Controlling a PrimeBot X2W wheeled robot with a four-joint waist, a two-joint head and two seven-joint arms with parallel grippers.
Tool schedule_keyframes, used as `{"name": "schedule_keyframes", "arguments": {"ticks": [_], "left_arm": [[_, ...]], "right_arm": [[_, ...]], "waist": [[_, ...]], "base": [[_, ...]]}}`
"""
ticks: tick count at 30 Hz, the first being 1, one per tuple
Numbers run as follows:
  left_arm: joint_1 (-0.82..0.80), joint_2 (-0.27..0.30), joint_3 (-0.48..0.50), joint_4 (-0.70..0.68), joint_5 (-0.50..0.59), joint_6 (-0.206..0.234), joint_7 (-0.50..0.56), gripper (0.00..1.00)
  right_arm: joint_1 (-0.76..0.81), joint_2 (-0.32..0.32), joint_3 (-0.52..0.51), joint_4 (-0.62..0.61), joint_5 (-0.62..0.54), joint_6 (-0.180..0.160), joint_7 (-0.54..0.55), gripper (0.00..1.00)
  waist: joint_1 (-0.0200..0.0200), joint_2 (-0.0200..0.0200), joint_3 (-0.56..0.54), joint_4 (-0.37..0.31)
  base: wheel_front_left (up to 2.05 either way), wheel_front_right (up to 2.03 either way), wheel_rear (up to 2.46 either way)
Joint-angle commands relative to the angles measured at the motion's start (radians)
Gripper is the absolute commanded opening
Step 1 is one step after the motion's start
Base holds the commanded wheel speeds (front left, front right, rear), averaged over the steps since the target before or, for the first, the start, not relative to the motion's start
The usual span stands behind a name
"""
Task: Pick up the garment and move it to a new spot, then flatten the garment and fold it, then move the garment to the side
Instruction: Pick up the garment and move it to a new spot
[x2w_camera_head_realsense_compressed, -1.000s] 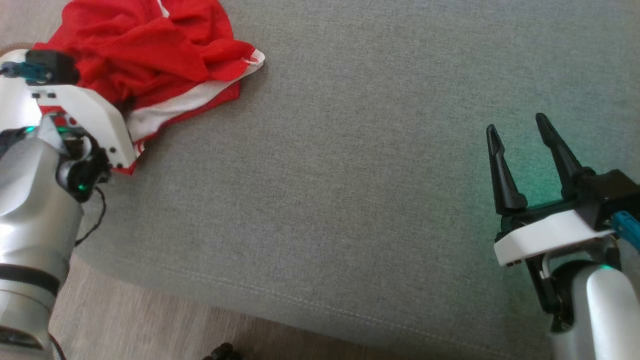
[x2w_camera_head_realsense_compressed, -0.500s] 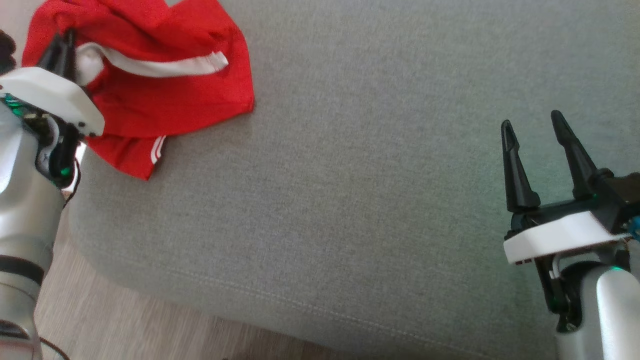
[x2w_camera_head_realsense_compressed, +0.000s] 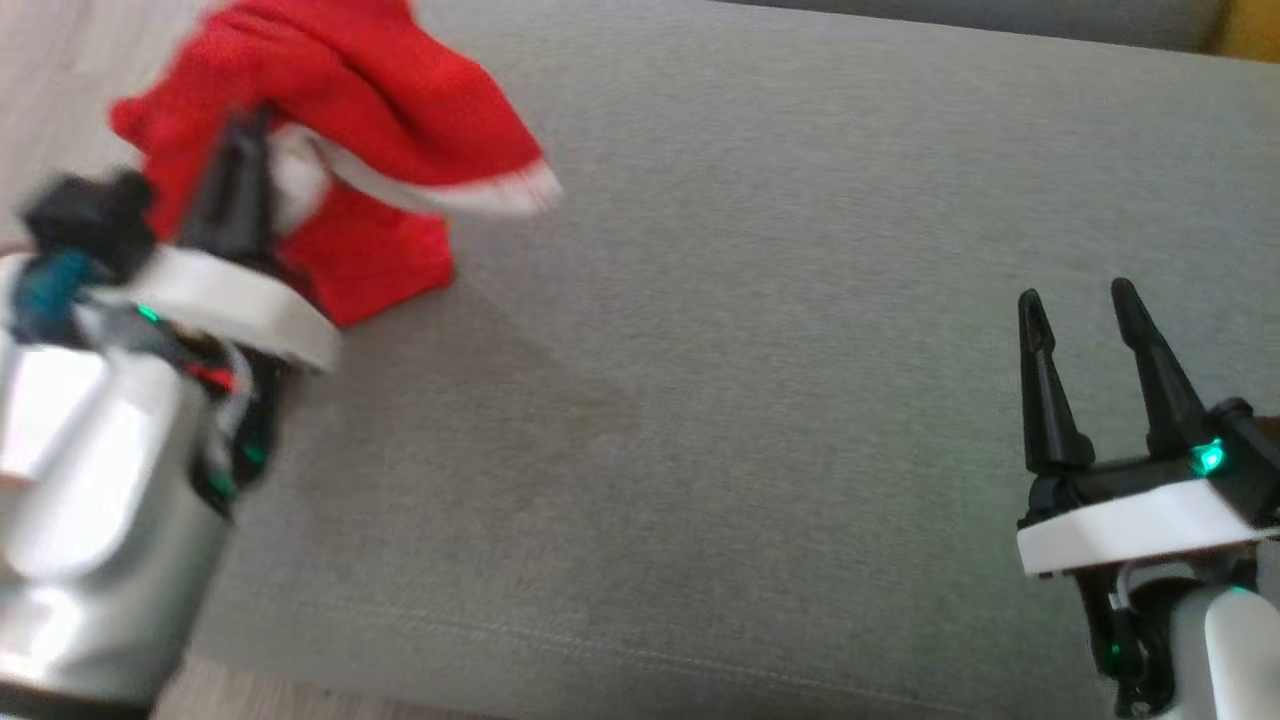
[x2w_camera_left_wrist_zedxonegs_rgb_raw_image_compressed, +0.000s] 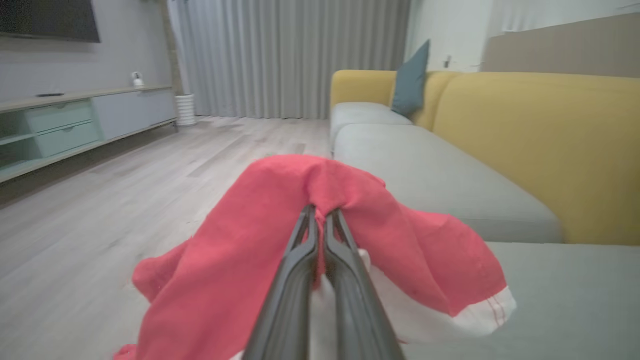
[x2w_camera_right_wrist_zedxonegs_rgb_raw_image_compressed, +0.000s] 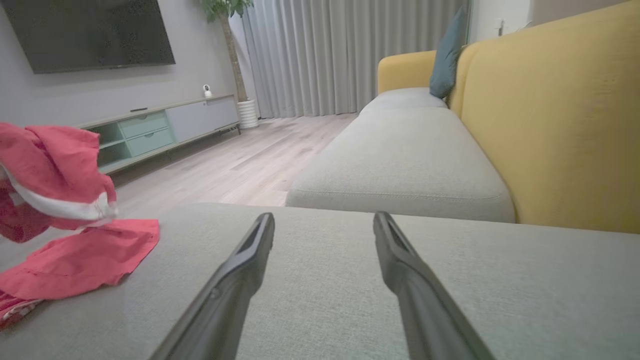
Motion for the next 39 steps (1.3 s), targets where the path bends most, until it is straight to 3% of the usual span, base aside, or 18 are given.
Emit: {"name": "schedule_keyframes", "arguments": {"ticks": [1, 5, 9, 18, 27, 28, 29, 30, 35, 39], "left_arm": [[-0.01, 0.044, 0.022, -0.104, 0.013, 0.022, 0.014, 0.0], [0.066, 0.014, -0.033, -0.238, 0.019, 0.057, 0.064, 0.0], [0.088, -0.029, -0.082, -0.283, 0.017, 0.062, 0.093, 0.0], [0.038, -0.146, -0.225, -0.22, 0.036, -0.009, 0.133, 0.0], [0.04, -0.21, -0.316, -0.056, 0.042, -0.063, 0.148, 0.0], [0.041, -0.214, -0.324, -0.043, 0.044, -0.069, 0.148, 0.21], [0.039, -0.214, -0.335, -0.033, 0.053, -0.073, 0.145, 0.67], [0.039, -0.215, -0.346, -0.025, 0.062, -0.078, 0.142, 1.0], [0.056, -0.207, -0.37, -0.043, 0.095, -0.074, 0.092, 1.0], [0.089, -0.189, -0.356, -0.113, 0.111, -0.044, 0.038, 1.0]], "right_arm": [[-0.009, -0.003, 0.024, -0.044, 0.011, 0.004, -0.011, 1.0], [-0.012, -0.003, 0.032, -0.037, 0.024, 0.004, -0.023, 1.0], [-0.023, -0.002, 0.044, -0.035, 0.033, 0.004, -0.034, 1.0], [-0.038, -0.002, 0.048, -0.038, 0.056, 0.004, -0.061, 1.0], [-0.034, -0.002, 0.046, -0.015, 0.076, 0.004, -0.093, 1.0], [-0.035, -0.002, 0.047, -0.01, 0.077, 0.004, -0.096, 1.0], [-0.036, -0.002, 0.046, -0.005, 0.077, 0.004, -0.099, 1.0], [-0.037, -0.002, 0.046, 0.0, 0.077, 0.004, -0.101, 1.0], [-0.044, -0.002, 0.046, 0.024, 0.066, 0.004, -0.106, 1.0], [-0.045, -0.002, 0.038, 0.033, 0.048, 0.004, -0.097, 1.0]], "waist": [[0.0001, -0.0001, -0.006, -0.049], [0.0001, -0.0001, 0.0, -0.132], [0.0001, -0.0001, 0.026, -0.235], [0.0001, -0.0001, 0.113, -0.417], [0.0001, -0.0001, 0.152, -0.459], [0.0001, -0.0001, 0.152, -0.458], [0.0001, -0.0001, 0.151, -0.455], [0.0001, -0.0001, 0.149, -0.449], [0.0001, -0.0001, 0.118, -0.409], [0.0001, -0.0001, 0.082, -0.36]], "base": [[0.0, 0.0, 0.0], [0.0, 0.0, 0.0], [0.0, 0.0, 0.0], [0.0, 0.0, 0.0], [0.0, 0.0, 0.0], [0.0, 0.0, 0.0], [0.0, 0.0, 0.0], [0.0, 0.0, 0.0], [0.0, 0.0, 0.0], [0.0, 0.0, 0.0]]}}
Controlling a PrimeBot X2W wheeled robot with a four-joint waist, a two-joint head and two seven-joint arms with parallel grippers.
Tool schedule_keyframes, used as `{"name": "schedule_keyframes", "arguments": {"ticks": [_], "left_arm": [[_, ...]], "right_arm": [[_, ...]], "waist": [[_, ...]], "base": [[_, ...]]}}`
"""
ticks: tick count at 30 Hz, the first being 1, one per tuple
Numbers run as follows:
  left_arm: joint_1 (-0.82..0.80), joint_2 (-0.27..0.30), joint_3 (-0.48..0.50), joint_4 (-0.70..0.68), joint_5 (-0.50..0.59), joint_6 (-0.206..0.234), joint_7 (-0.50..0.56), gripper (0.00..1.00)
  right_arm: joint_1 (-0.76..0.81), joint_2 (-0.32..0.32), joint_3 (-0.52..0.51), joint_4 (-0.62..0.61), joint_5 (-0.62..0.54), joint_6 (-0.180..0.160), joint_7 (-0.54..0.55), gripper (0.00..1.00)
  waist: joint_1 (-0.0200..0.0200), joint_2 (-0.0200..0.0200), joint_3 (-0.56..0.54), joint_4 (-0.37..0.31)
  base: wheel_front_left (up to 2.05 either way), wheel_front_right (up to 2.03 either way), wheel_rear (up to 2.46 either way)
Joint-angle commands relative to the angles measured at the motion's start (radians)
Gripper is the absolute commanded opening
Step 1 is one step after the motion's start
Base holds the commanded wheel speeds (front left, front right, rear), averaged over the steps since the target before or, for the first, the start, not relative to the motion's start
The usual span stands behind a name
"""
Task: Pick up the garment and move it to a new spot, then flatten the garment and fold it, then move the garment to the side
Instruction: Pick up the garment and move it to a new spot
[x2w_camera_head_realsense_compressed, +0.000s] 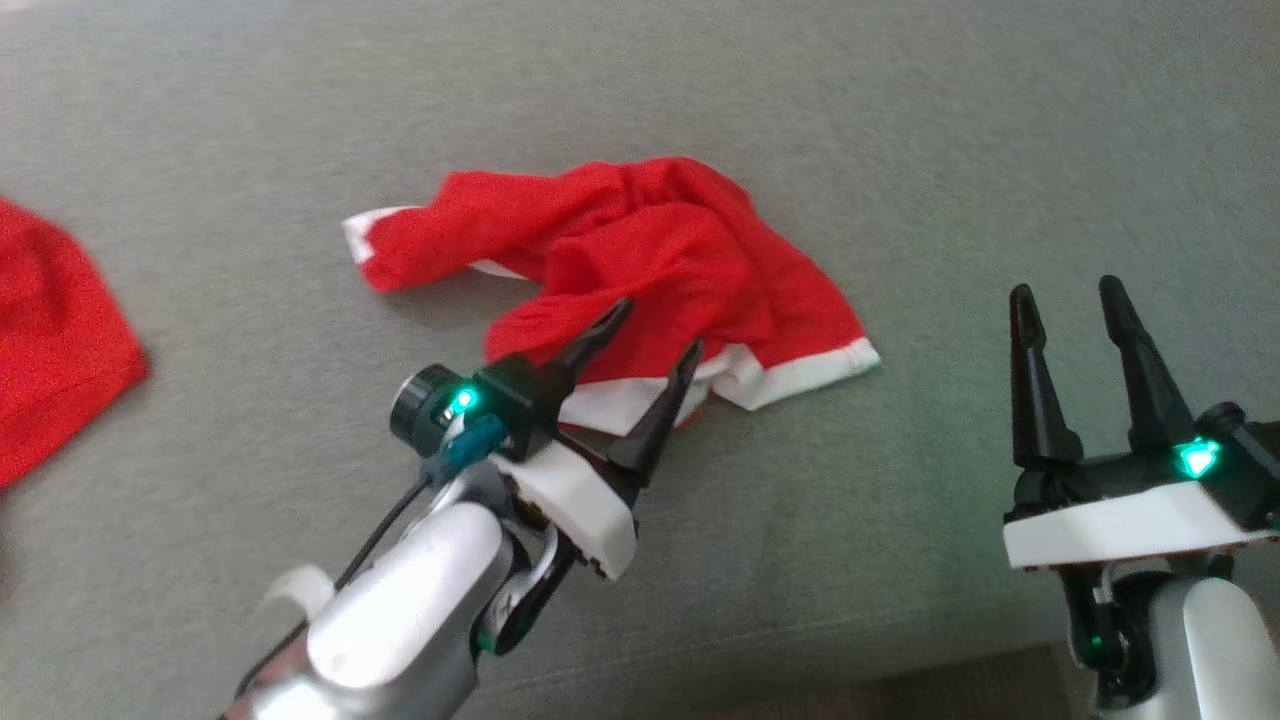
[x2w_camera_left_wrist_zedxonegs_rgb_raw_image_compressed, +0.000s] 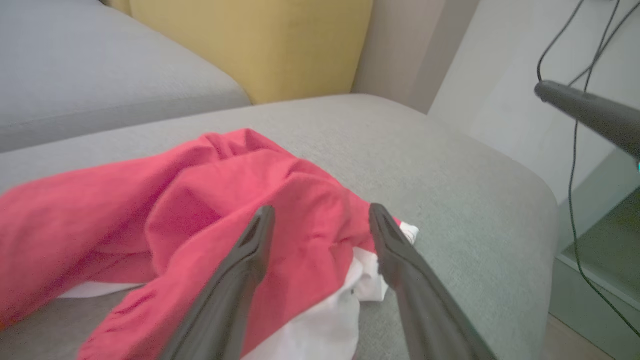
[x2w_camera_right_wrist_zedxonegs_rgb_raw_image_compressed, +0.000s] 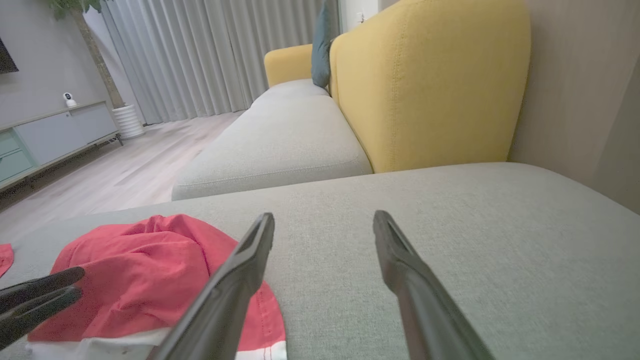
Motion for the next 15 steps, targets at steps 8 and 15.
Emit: {"name": "schedule_keyframes", "arguments": {"ticks": [8, 15], "left_arm": [[0.089, 0.059, 0.175, -0.119, 0.001, 0.092, -0.065, 1.0], [0.195, 0.094, 0.385, -0.17, 0.016, 0.131, -0.068, 1.0]], "right_arm": [[-0.024, -0.005, 0.005, -0.021, -0.034, 0.004, 0.025, 1.0], [-0.002, -0.005, -0.002, -0.008, -0.057, 0.004, 0.047, 1.0]], "waist": [[0.0, 0.0, -0.098, 0.14], [0.0, 0.0, -0.147, 0.216]], "base": [[0.0, 0.0, 0.0], [0.0, 0.0, 0.0]]}}
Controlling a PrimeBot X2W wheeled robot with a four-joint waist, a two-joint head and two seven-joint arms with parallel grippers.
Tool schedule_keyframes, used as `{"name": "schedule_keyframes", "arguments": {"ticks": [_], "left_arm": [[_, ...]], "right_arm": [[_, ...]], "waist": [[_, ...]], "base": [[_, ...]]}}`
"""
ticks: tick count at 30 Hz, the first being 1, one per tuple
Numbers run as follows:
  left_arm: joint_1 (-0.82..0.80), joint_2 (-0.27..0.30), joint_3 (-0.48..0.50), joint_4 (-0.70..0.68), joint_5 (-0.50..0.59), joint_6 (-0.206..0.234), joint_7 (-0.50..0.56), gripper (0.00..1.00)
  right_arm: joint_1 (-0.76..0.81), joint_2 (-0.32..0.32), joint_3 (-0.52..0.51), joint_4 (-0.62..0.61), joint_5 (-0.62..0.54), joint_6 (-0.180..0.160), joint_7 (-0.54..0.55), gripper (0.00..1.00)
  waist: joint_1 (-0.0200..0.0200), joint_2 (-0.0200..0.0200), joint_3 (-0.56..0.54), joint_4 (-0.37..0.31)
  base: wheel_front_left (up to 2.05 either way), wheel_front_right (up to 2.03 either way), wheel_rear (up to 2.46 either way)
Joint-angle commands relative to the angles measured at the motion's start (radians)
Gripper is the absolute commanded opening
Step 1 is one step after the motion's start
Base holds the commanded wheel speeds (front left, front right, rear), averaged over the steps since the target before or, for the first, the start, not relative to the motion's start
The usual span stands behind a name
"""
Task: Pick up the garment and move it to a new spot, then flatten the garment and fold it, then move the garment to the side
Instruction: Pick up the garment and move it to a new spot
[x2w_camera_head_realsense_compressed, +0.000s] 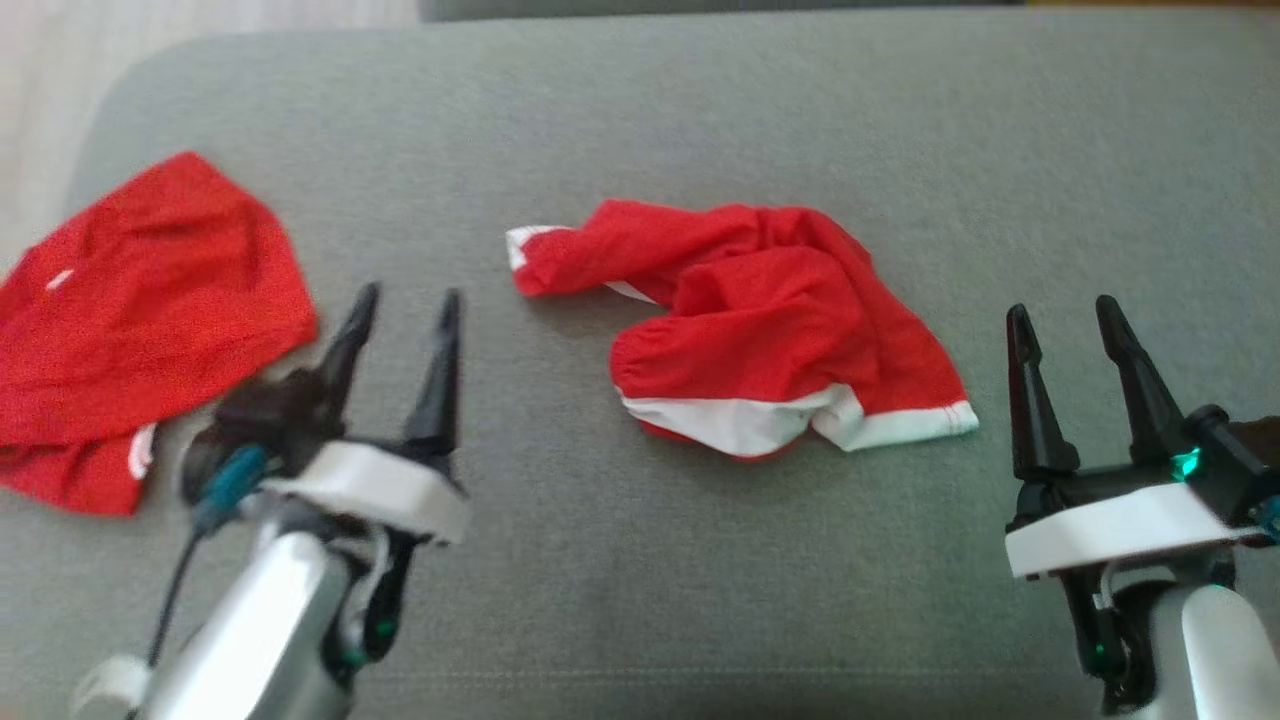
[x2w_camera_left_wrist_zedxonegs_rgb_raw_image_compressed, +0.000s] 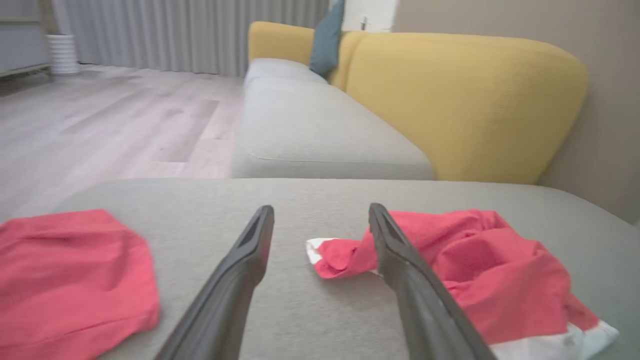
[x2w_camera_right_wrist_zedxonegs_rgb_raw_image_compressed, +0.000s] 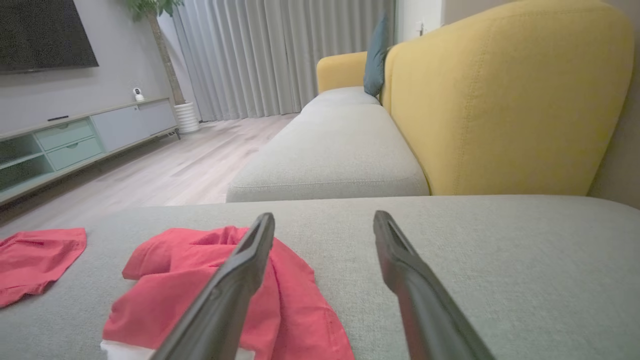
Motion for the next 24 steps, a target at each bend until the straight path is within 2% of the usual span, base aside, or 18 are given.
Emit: {"name": "schedule_keyframes", "arguments": {"ticks": [1, 7, 11, 24], "left_arm": [[0.008, 0.031, 0.079, -0.039, 0.012, -0.001, -0.012, 1.0], [0.107, 0.047, 0.177, -0.035, 0.05, -0.043, -0.012, 1.0], [0.141, 0.044, 0.191, -0.04, 0.081, -0.061, -0.012, 1.0], [0.203, 0.042, 0.225, -0.031, 0.122, -0.08, -0.012, 1.0]], "right_arm": [[-0.005, -0.005, 0.018, -0.027, -0.009, 0.004, 0.005, 1.0], [0.036, -0.005, 0.01, -0.013, -0.017, 0.004, 0.022, 1.0], [0.065, -0.005, 0.004, -0.013, -0.017, 0.004, 0.03, 1.0], [0.119, -0.005, 0.003, -0.023, 0.002, 0.004, 0.045, 1.0]], "waist": [[0.0, 0.0, -0.037, 0.036], [0.0, 0.0, -0.089, 0.058], [0.0, 0.0, -0.111, 0.055], [0.0, 0.0, -0.144, 0.041]], "base": [[0.0, 0.0, 0.0], [0.0, 0.0, 0.0], [0.0, 0.0, 0.0], [0.0, 0.0, 0.0]]}}
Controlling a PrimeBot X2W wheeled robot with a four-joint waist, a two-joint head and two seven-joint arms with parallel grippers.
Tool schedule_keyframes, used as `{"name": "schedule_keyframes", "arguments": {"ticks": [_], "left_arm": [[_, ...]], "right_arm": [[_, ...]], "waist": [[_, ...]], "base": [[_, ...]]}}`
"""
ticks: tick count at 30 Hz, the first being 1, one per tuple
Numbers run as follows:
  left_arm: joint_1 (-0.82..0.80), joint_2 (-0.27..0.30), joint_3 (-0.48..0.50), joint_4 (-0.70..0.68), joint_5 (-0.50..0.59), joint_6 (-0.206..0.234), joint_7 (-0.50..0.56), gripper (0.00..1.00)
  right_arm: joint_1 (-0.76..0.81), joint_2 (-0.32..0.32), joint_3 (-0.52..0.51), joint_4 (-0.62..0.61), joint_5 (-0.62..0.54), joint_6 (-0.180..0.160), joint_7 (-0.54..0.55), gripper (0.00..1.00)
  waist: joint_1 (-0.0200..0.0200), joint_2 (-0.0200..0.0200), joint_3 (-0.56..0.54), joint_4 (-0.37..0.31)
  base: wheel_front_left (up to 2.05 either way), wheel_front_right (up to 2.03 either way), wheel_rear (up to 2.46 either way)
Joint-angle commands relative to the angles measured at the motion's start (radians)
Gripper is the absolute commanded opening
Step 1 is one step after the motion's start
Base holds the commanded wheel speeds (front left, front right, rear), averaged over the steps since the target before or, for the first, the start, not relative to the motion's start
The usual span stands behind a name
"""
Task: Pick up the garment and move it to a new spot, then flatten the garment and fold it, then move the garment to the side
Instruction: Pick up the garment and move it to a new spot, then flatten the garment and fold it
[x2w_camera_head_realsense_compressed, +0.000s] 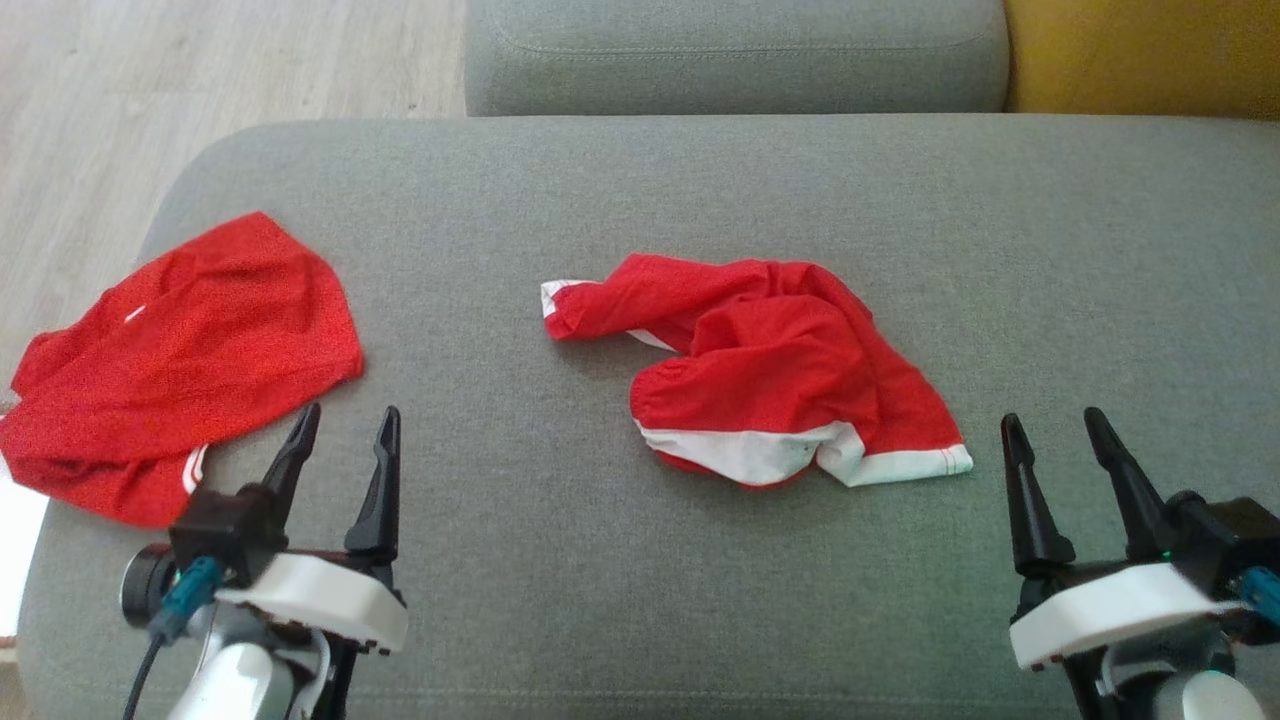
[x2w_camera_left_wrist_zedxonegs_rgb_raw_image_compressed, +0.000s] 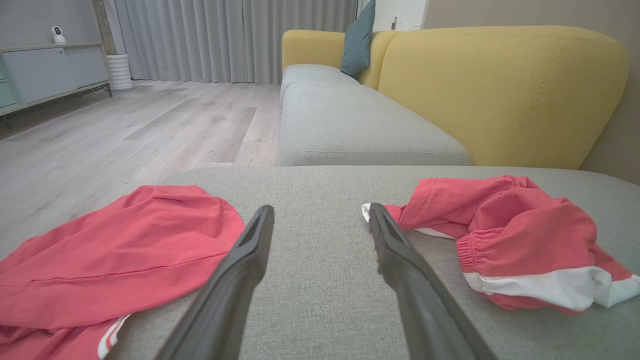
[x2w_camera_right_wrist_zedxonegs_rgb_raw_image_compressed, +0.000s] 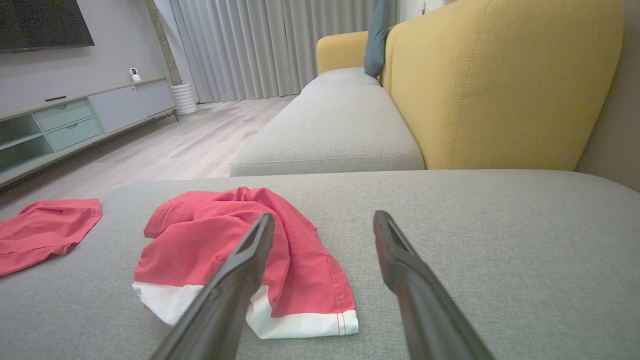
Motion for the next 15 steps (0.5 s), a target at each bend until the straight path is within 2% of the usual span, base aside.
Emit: {"name": "schedule_keyframes", "arguments": {"ticks": [1, 15], "left_arm": [[-0.04, 0.02, 0.045, -0.024, 0.016, -0.002, -0.012, 1.0], [-0.041, 0.007, 0.065, -0.018, 0.037, -0.02, -0.012, 1.0]], "right_arm": [[-0.028, -0.006, 0.02, -0.042, 0.005, 0.004, 0.001, 1.0], [-0.032, -0.006, 0.022, -0.042, 0.009, 0.004, 0.001, 1.0]], "waist": [[0.0001, -0.0001, 0.001, 0.0], [0.0001, -0.0001, 0.008, -0.005]], "base": [[0.0, 0.0, 0.0], [0.0, 0.0, 0.0]]}}
